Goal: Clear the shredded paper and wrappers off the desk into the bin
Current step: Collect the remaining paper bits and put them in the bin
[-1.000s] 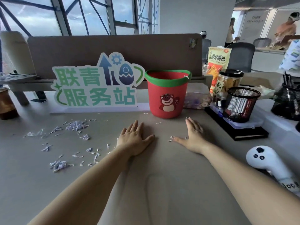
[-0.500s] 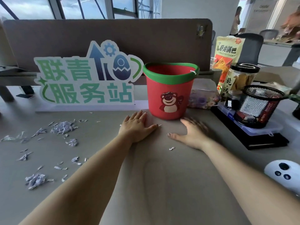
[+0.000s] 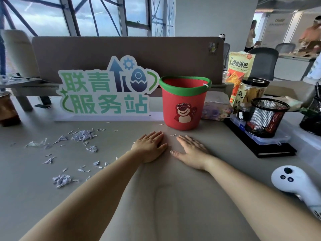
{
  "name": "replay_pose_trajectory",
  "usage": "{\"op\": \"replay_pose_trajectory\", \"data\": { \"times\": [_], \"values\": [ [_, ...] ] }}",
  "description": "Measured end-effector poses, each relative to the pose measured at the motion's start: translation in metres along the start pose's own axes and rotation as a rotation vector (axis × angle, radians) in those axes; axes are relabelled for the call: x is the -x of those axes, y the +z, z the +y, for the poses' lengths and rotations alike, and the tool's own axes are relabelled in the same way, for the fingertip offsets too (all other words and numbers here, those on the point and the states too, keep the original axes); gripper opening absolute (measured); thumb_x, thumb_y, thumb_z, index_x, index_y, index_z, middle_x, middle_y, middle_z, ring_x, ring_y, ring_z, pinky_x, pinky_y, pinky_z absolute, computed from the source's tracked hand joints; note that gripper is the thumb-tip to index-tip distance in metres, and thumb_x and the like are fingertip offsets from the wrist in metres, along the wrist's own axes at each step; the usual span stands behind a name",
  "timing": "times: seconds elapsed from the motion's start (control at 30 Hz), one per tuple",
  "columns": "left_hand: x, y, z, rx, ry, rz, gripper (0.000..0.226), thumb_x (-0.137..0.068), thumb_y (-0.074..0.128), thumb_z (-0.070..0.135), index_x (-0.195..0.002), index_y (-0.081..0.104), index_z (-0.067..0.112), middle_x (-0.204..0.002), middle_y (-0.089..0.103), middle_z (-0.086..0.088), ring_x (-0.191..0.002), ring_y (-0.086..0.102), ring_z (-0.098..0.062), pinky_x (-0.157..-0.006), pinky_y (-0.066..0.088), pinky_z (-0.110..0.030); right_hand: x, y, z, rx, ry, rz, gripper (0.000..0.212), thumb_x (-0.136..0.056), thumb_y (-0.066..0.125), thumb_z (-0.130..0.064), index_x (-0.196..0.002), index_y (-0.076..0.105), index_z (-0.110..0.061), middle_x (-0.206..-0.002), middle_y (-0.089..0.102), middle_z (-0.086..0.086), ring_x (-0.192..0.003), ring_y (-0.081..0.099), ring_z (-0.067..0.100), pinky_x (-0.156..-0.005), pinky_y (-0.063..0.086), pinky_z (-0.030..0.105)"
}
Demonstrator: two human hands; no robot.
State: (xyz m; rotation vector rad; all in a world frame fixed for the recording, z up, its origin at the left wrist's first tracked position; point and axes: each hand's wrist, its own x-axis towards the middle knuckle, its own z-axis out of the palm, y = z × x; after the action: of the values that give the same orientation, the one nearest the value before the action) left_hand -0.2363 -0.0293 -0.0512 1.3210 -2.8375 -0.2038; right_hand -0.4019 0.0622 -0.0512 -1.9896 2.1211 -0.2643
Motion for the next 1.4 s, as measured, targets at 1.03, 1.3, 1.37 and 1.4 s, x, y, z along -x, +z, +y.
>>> {"op": "replay_pose_trajectory", "data": {
  "times": [1.03, 1.3, 1.37, 1.4],
  "values": [
    [0.086, 0.002, -0.113, 0.002, -0.428, 0.12, 0.087, -0.072, 0.017, 0.086, -0.146, 0.008, 0.041, -0.16, 0.001, 0.005, -0.147, -0.002, -0.017, -0.12, -0.001, -0.045, -0.106, 0.025, -0.069, 0.092, 0.003, 0.064, 0.093, -0.085, 0.025, -0.069, -0.148, -0.006, -0.007, -0.158, -0.01, 0.011, -0.147, -0.009, 0.022, -0.12, -0.005, 0.034],
    [0.062, -0.003, -0.121, 0.039, -0.362, 0.216, 0.077, -0.081, 0.027, 0.075, -0.144, 0.025, 0.032, -0.157, 0.02, 0.008, -0.146, 0.013, -0.015, -0.12, 0.009, -0.036, -0.119, 0.022, -0.072, 0.101, 0.01, -0.016, 0.087, -0.087, 0.021, -0.067, -0.148, 0.0, -0.009, -0.159, -0.003, 0.008, -0.147, -0.001, 0.021, -0.12, 0.0, 0.034],
    [0.067, -0.004, -0.119, 0.041, -0.339, 0.289, 0.066, -0.086, 0.034, 0.066, -0.141, 0.035, 0.028, -0.153, 0.031, 0.008, -0.143, 0.023, -0.014, -0.118, 0.014, -0.032, -0.11, 0.02, -0.074, 0.093, -0.066, -0.062, 0.08, -0.09, 0.021, -0.063, -0.149, -0.001, -0.012, -0.159, -0.004, 0.005, -0.147, -0.002, 0.019, -0.119, -0.001, 0.032],
    [0.069, -0.005, -0.118, 0.036, -0.328, 0.316, 0.06, -0.089, 0.036, 0.061, -0.138, 0.04, 0.027, -0.15, 0.036, 0.008, -0.14, 0.028, -0.014, -0.117, 0.016, -0.032, -0.105, 0.02, -0.077, 0.088, -0.108, -0.086, 0.078, -0.091, 0.021, -0.062, -0.149, -0.001, -0.013, -0.16, -0.004, 0.003, -0.147, -0.003, 0.017, -0.119, -0.001, 0.031]
  ]
}}
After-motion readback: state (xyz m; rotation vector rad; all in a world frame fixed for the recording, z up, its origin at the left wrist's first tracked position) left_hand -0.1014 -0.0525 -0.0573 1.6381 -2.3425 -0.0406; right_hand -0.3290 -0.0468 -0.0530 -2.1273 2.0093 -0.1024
